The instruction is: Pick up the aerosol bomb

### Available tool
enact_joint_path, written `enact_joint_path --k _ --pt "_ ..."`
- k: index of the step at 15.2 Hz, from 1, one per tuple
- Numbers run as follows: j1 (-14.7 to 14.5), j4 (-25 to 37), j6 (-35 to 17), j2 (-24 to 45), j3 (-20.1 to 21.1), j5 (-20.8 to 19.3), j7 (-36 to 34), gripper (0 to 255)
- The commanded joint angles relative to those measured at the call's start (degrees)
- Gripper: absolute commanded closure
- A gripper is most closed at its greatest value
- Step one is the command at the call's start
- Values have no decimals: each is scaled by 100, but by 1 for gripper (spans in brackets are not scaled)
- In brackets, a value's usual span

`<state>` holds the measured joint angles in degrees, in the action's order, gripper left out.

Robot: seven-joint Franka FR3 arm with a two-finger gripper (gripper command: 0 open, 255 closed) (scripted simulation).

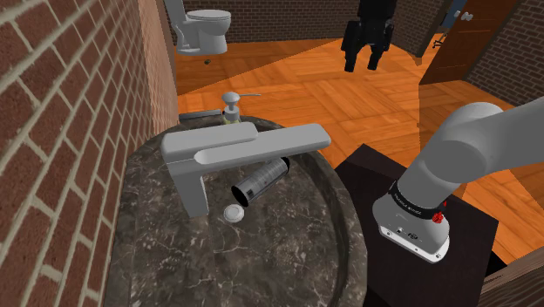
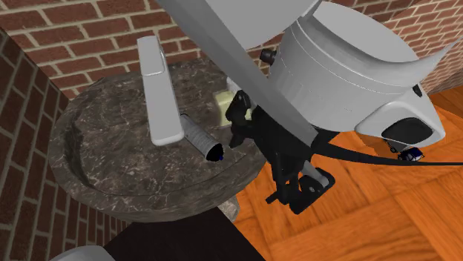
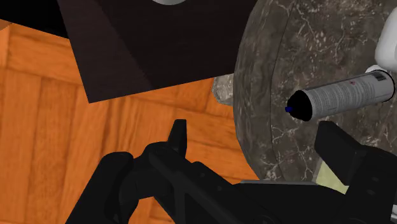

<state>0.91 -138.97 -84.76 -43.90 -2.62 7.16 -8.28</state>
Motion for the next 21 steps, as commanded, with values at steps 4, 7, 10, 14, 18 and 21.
enact_joint_path --k 4,7,10,14,18,21 --pt "65 -415 -279 -203 548 329 -967 0" --pt "104 -724 -594 -267 1127 693 -1927 0" --pt "132 -925 -955 -174 1728 1063 -2883 0" --pt "209 -1018 -1513 205 2552 1505 -4147 0" --pt "404 -922 -2147 859 3391 1801 -5415 0" --pt "660 -740 -2660 1513 4029 1851 -6400 0"
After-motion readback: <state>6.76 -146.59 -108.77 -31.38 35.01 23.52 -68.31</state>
